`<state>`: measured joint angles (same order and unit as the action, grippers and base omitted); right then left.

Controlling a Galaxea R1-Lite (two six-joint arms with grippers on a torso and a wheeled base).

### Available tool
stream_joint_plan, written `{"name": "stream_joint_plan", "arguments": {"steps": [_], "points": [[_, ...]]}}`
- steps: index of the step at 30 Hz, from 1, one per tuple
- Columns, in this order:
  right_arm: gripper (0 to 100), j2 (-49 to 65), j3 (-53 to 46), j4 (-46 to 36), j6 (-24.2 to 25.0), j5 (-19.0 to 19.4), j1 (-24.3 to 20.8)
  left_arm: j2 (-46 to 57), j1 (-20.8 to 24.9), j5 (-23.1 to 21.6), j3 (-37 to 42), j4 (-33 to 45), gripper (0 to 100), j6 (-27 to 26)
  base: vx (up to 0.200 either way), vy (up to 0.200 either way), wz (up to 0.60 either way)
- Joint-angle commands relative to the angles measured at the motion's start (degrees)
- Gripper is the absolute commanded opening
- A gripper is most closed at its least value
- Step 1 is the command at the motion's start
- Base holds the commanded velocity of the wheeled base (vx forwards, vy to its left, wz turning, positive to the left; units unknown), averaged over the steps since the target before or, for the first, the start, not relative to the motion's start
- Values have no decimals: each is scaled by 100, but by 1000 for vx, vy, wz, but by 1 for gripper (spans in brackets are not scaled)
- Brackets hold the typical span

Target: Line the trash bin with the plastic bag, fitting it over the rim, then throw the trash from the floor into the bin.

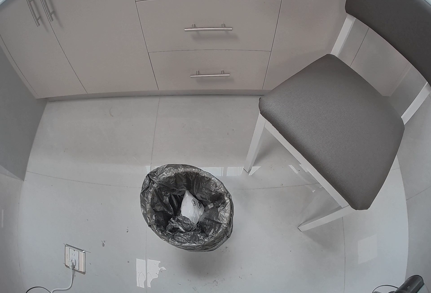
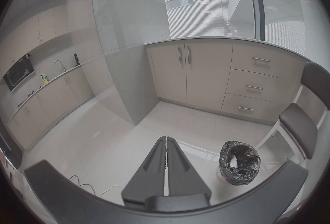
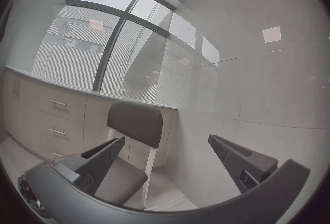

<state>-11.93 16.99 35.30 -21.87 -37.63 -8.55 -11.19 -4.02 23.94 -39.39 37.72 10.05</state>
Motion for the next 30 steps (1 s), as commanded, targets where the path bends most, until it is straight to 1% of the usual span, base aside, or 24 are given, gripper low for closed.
{"name": "stream_joint_plan", "arguments": {"steps": [1,2,3,5,7,9,11,12,15,17,18,20,23,24,25,29,30], "points": [[100,622,-1638,-32,236,775,-183,539,-160,-847,2998,-2629,0,-266,0,0,0],[100,631,-1655,-32,236,775,-209,539,-160,-891,3016,-2638,0,-266,0,0,0],[100,631,-1699,-103,253,801,-314,539,-160,-1313,3227,-2682,0,-275,0,0,0],[100,631,-1699,-261,324,836,-323,539,-143,-1761,3385,-2875,0,-213,0,0,0],[100,631,-1699,-322,508,863,-420,539,-116,-1964,3447,-3086,0,-249,0,0,0],[100,649,-1699,-481,658,951,-578,548,-107,-2060,3491,-3130,0,-293,0,0,0],[100,772,-1699,-788,675,1012,-719,548,-107,-2192,3526,-3174,0,-460,0,0,0],[100,895,-1699,-973,666,1056,-763,539,-107,-2280,3534,-3209,0,-547,0,0,0],[100,1193,-1699,-1852,658,1346,-886,548,-72,-2667,3614,-3306,0,-714,0,0,0],[100,1193,-1699,-1931,658,1373,-894,557,-64,-2693,3614,-3315,0,-723,0,0,0],[100,1193,-1699,-2326,754,1390,-903,662,165,-2781,3631,-3359,0,-838,0,0,0],[100,1193,-1699,-2379,860,1399,-903,1005,429,-2772,3631,-3350,0,-820,0,0,0],[100,1193,-1699,-2669,1062,1443,-903,1119,437,-2807,3631,-3376,0,-952,0,0,0],[100,1193,-1699,-2669,1062,1443,-903,1119,437,-2807,3631,-3376,0,-952,0,0,0],[100,1193,-1699,-2959,1132,1496,-903,1119,429,-2807,3631,-3367,0,-978,0,0,0],[100,1193,-1699,-3012,1167,1522,-903,1119,429,-2675,3631,-3332,0,-714,0,0,0],[100,1193,-1699,-2994,1167,1478,-894,1119,429,-2552,3631,-3332,0,-609,0,0,0]]}}
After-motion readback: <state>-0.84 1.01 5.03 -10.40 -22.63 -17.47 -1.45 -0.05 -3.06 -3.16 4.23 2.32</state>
